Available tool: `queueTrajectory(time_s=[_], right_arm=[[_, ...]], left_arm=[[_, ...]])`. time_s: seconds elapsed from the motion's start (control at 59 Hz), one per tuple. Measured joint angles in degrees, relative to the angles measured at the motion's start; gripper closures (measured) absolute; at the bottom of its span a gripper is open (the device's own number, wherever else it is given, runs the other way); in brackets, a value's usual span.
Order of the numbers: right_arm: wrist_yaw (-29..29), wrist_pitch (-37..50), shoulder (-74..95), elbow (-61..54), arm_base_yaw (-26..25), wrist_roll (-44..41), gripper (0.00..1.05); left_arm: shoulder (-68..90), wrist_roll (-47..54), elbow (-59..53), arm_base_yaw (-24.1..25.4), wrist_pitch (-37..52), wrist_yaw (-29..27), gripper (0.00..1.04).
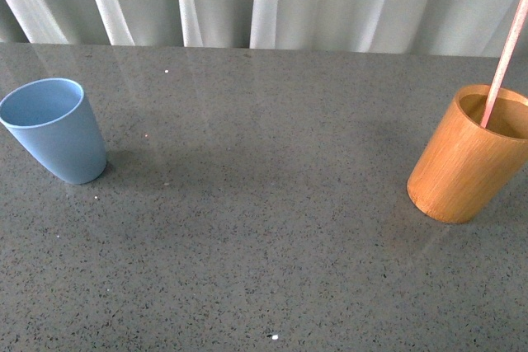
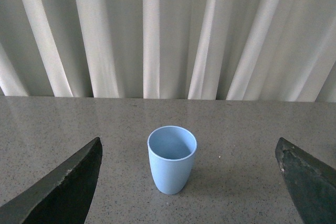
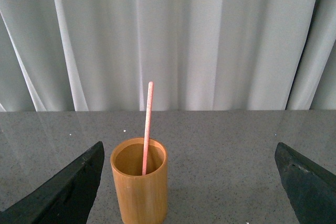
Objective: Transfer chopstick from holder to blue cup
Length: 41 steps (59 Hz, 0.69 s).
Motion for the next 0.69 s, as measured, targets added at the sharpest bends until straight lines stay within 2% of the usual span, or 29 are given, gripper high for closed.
queueTrajectory(time_s=[0.695], right_arm=[[0.00, 0.00, 0.00, 0.00, 0.00, 0.00, 0.10]], left_arm=[[0.00, 0.00, 0.00, 0.00, 0.00, 0.00, 0.07]])
